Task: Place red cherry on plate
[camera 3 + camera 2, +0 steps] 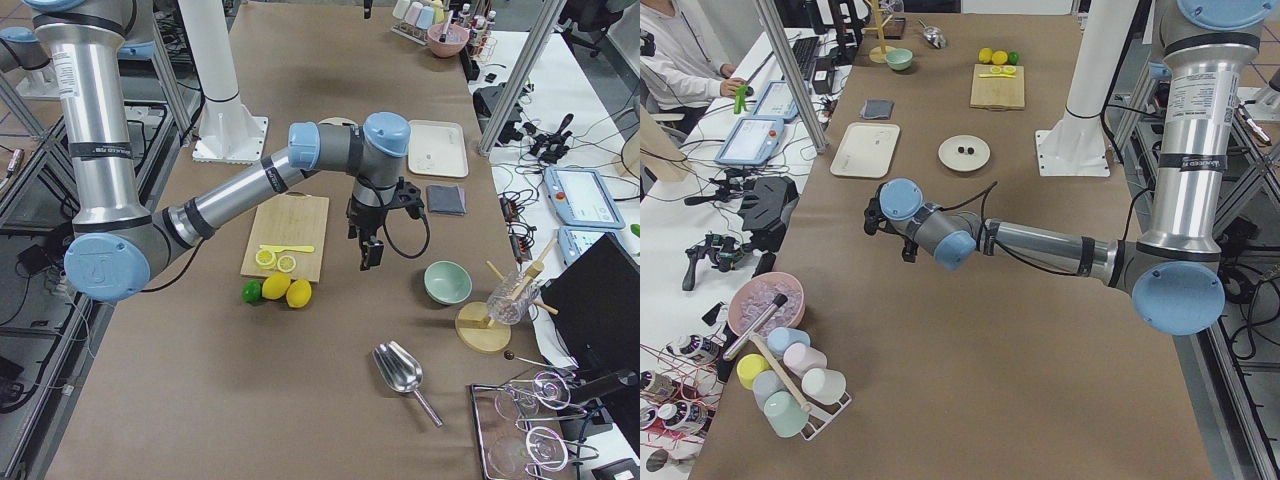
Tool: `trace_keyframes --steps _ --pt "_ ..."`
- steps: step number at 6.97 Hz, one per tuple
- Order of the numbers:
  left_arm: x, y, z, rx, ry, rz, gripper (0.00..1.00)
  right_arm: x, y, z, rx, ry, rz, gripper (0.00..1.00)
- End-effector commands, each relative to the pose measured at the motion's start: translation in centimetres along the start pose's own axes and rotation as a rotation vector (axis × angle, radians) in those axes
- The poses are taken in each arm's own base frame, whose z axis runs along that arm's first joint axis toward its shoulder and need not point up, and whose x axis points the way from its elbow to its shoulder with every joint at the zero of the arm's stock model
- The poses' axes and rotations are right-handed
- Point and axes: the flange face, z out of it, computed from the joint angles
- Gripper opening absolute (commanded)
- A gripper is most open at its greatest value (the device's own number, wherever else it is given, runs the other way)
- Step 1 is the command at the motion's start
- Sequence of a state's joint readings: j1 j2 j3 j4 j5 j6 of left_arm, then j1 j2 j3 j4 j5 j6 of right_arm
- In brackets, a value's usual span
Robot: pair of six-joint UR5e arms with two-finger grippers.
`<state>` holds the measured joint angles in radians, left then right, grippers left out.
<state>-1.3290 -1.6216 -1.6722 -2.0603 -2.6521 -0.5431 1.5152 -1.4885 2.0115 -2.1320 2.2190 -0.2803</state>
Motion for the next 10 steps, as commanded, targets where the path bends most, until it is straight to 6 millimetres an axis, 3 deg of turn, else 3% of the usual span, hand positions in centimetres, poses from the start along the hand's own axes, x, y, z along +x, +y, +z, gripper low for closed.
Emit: trace_keyframes --steps 1,3,4,5,7,8,9,10 --pt "2.1 0.1 0.0 0.002 0.003 0.012 0.98 1.7 2.9 0.4 0.028 -0.093 -0.03 1.0" --pt "3.9 0.0 -0.1 0.0 -0.002 -0.037 0.98 1.0 4.0 -1.4 0.098 -0.164 -0.005 1.0" --pt "6.1 0.3 0.3 0.018 -0.025 -0.058 0.98 1.3 4.1 -0.8 0.087 -0.19 0.07 1.0" --pt "6.9 0.7 0.9 0.006 -0.029 -0.073 0.98 1.9 3.9 0.0 0.065 -0.199 0.124 1.0" --pt "9.4 1.5 -1.7 -0.015 -0.017 -0.105 0.98 3.6 4.8 2.3 0.021 -0.191 0.13 1.0" --pt "11.2 1.8 -3.2 -0.008 -0.02 -0.114 0.98 5.1 4.7 3.3 0.005 -0.134 0.045 1.0" --pt "12.0 1.9 -3.0 -0.012 -0.027 -0.107 0.98 5.7 4.8 4.0 -0.004 -0.138 0.006 1.0" --pt "11.1 2.1 -2.2 -0.01 -0.059 -0.078 0.98 6.4 5.7 4.3 -0.002 -0.14 -0.023 1.0"
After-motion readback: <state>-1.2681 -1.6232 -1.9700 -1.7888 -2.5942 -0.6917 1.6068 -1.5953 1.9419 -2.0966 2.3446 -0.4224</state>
